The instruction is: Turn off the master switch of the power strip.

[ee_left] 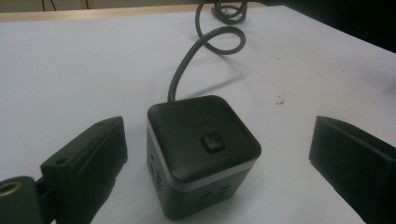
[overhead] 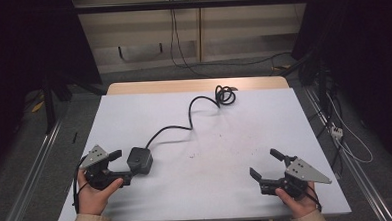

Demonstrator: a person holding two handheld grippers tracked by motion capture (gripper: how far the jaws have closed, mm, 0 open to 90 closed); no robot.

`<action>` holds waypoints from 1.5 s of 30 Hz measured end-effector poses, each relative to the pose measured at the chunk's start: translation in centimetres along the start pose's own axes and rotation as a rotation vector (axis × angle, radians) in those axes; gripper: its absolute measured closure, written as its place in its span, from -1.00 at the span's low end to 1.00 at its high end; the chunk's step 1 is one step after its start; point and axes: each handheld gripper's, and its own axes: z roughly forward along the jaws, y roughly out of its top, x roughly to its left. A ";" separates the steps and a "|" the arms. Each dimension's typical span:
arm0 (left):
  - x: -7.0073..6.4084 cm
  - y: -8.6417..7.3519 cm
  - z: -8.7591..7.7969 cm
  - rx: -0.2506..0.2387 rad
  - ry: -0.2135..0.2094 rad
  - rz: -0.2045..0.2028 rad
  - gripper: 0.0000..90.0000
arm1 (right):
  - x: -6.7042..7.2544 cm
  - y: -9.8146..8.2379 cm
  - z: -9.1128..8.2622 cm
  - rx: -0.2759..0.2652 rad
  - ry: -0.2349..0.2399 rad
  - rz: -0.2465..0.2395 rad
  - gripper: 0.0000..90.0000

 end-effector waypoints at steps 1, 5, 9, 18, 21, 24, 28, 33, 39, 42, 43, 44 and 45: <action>0.0 -0.1 0.0 0.000 0.001 -0.001 -0.91 | 0.0 0.0 0.0 0.002 0.000 0.000 -0.88; 0.3 -0.3 -0.1 0.001 -0.001 0.002 -0.91 | 0.0 0.0 0.0 0.000 0.000 0.000 -0.88; 0.5 -0.6 -0.3 0.001 -0.003 0.000 -0.91 | 0.0 0.0 0.0 -0.001 0.001 0.000 -0.88; 0.8 -1.1 -0.6 0.008 -0.009 0.008 -0.91 | 0.0 0.0 -0.1 -0.002 0.001 0.001 -0.88; 0.9 -1.3 -0.6 0.014 -0.012 0.009 -0.91 | 0.0 0.1 -0.1 -0.002 0.001 0.001 -0.88; 1.0 -1.4 -0.7 0.015 -0.013 0.013 -0.91 | 0.0 0.1 -0.1 -0.003 0.001 0.002 -0.88; 1.2 -1.5 -0.8 0.021 -0.011 0.014 -0.91 | 0.0 0.1 -0.1 -0.003 0.003 0.002 -0.88; 1.3 -1.7 -0.8 0.026 -0.009 0.011 -0.91 | 0.0 0.1 -0.1 -0.003 0.002 0.002 -0.88; 1.2 -1.9 -0.8 0.032 -0.007 0.011 -0.91 | 0.0 0.1 -0.1 -0.004 0.003 0.000 -0.88; 1.3 -2.0 -0.9 0.034 -0.007 0.015 -0.91 | 0.0 0.1 -0.1 -0.003 0.003 0.001 -0.88; 1.3 -2.0 -0.9 0.036 -0.007 0.013 -0.91 | 0.0 0.1 -0.1 -0.004 0.003 0.000 -0.88; 1.3 -2.0 -0.8 0.038 -0.008 0.014 -0.91 | 0.0 0.1 -0.1 -0.003 0.003 0.001 -0.88; 1.3 -2.1 -0.8 0.040 -0.005 0.015 -0.91 | 0.0 0.1 -0.1 -0.002 0.003 0.003 -0.88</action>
